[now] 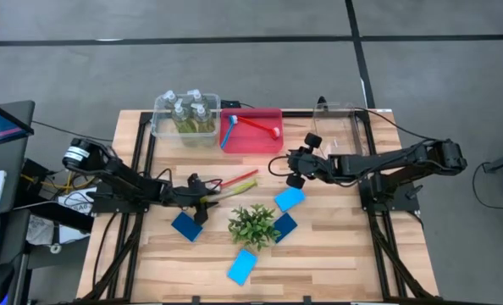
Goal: Pick & Place Kitchen Sink Supplies
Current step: Put the yellow dish brush into the red bin
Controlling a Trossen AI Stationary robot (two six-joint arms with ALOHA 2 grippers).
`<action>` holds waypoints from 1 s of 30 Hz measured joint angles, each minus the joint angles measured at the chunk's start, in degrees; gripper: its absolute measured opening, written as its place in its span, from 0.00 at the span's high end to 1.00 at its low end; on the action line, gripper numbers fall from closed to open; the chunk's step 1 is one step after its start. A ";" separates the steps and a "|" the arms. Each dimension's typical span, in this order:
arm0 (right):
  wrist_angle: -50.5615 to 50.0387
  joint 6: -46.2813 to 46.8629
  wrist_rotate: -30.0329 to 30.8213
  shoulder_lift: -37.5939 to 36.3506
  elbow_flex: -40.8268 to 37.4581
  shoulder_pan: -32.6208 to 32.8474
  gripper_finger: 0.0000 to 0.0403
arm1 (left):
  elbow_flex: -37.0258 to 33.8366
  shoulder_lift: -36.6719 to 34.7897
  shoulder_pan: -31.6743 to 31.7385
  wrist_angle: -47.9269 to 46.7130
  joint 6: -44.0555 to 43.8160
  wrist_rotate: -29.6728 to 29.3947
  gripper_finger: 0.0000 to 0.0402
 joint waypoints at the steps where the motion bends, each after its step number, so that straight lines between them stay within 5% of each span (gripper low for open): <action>1: 0.00 0.00 0.00 0.00 0.00 0.00 0.84 | 0.00 0.87 0.24 0.06 -0.53 0.02 0.53; 16: 0.00 0.00 0.00 0.00 0.00 0.00 0.84 | 0.09 3.56 0.88 0.50 -0.82 0.85 0.70; 30: 0.00 -0.02 0.00 0.00 0.00 0.00 0.84 | -0.11 -3.13 0.77 -0.22 -0.65 1.66 0.70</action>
